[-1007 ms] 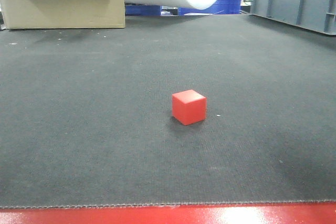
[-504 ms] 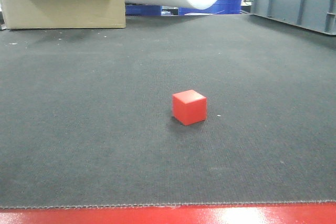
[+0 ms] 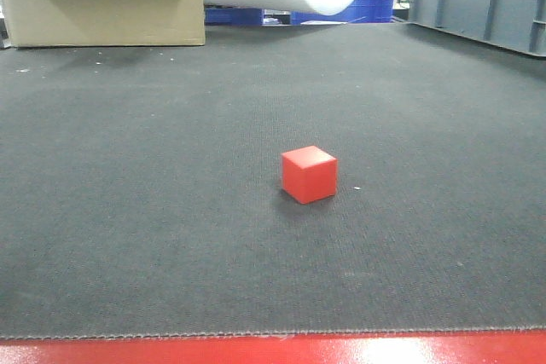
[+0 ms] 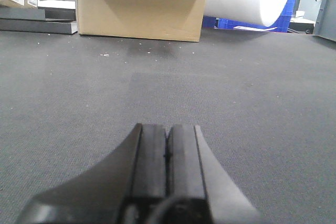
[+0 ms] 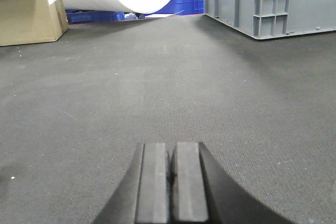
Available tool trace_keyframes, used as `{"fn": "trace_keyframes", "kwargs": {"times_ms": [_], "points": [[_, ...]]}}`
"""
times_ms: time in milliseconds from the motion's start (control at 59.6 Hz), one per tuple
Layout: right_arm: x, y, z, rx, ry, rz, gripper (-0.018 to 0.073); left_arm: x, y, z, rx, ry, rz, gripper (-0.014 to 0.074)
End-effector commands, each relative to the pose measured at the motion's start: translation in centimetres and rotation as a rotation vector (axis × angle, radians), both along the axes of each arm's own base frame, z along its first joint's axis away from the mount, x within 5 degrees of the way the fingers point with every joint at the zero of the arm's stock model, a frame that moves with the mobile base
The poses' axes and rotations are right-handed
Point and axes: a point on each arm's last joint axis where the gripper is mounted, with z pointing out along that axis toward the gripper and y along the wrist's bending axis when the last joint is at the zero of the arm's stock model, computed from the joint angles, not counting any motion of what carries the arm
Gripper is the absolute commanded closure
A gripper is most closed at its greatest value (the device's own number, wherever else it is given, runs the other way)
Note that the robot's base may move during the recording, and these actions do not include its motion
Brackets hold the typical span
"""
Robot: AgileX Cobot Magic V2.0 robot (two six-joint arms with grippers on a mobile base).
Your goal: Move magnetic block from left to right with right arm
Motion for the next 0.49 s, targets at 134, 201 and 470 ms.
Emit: {"fn": "trace_keyframes", "kwargs": {"times_ms": [134,201,470], "points": [[-0.22,-0.10,1.11,-0.018,-0.116,-0.014,0.0503,-0.13,-0.01,0.59,-0.013,-0.094,-0.005,0.0713],[-0.22,-0.10,1.11,-0.018,-0.116,-0.014,0.0503,-0.13,-0.01,0.59,-0.013,-0.094,-0.005,0.0713],[-0.22,-0.10,1.11,-0.018,-0.116,-0.014,0.0503,-0.13,-0.01,0.59,-0.013,-0.094,-0.005,0.0713]]}}
